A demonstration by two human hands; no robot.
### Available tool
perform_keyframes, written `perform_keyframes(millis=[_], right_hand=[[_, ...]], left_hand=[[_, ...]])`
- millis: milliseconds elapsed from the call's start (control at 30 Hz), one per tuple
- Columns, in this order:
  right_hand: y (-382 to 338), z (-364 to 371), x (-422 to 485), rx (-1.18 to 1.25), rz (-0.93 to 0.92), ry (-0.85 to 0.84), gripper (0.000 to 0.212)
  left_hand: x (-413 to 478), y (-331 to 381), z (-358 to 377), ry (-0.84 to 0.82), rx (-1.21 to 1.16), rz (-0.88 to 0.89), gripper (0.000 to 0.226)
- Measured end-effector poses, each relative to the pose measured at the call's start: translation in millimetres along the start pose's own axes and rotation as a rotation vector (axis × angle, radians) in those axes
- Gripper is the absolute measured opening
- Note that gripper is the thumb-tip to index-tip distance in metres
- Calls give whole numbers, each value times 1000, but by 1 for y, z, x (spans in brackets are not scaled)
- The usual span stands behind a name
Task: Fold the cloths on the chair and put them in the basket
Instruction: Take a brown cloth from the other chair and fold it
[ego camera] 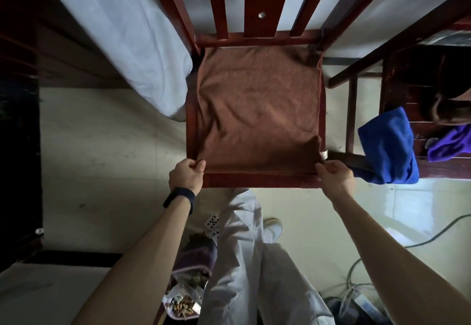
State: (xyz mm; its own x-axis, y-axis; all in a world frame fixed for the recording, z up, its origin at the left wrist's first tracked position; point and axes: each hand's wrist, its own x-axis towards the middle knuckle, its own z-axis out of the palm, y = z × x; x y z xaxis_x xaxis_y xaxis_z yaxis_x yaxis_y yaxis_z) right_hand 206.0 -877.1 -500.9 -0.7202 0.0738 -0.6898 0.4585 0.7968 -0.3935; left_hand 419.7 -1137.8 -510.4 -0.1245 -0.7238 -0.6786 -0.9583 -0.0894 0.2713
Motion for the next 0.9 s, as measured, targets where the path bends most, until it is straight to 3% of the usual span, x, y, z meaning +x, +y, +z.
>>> perform_keyframes(millis=[133,233,333,533,733,900], right_hand=[[8,16,0,-125,-8,32,20],[6,21,-4,-162,8,53,27],[-1,24,-6,-139,99,51,32],[17,25,22,94,275,-83,19],[-7,-1,-15,353,270,-85,7],[-12,-25,-33,444,216,-22,23]], left_hand=[[2,-3,10,-17,153,14,33],[-2,-4,15,16,55,-31,33],[-4,-1,17,25,-30,-35,46],[1,0,23,6,11,-9,32],[-18,2,8,1,-241,-61,39],[-34,13,-22,-78,-554,-195,43]])
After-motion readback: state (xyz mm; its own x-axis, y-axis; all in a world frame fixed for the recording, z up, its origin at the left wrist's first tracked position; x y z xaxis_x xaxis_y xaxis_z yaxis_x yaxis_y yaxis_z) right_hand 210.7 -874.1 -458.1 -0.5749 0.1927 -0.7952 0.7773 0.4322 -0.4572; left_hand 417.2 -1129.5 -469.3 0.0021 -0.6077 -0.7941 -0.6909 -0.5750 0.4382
